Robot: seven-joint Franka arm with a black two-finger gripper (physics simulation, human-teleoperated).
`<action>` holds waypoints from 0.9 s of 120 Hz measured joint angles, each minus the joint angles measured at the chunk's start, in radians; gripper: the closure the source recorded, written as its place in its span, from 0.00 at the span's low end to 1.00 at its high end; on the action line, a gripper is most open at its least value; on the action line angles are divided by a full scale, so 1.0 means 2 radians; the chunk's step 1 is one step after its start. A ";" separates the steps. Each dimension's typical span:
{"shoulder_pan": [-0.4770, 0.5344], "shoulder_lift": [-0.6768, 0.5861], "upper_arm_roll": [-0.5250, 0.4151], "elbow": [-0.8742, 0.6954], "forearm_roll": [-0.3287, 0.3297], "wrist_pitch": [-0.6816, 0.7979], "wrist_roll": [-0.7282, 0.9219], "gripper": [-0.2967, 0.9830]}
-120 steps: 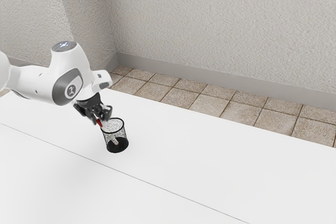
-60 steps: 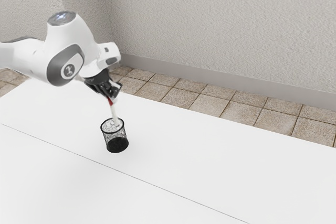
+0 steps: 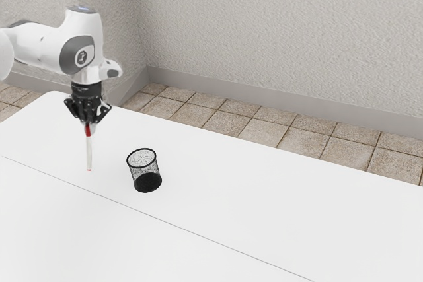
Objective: Take the marker out of the pen holder and place it to the left of the pen holder.
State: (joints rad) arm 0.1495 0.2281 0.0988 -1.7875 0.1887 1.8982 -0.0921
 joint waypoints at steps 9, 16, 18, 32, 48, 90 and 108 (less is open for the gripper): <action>0.019 0.061 0.000 0.063 -0.002 -0.044 0.015 0.85; 0.030 0.108 0.001 0.115 -0.005 -0.069 0.027 0.85; 0.032 0.119 0.001 0.128 -0.007 -0.074 0.031 0.85; 0.039 0.163 0.000 0.174 -0.015 -0.104 0.059 0.85; 0.044 0.182 0.000 0.195 -0.028 -0.122 0.091 0.67; -0.095 -0.182 0.001 0.107 -0.031 -0.077 0.135 0.32; -0.068 -0.197 0.021 0.103 -0.017 -0.094 0.119 0.27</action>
State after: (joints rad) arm 0.0134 -0.1663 0.1410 -1.5823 0.1557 1.7103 0.1462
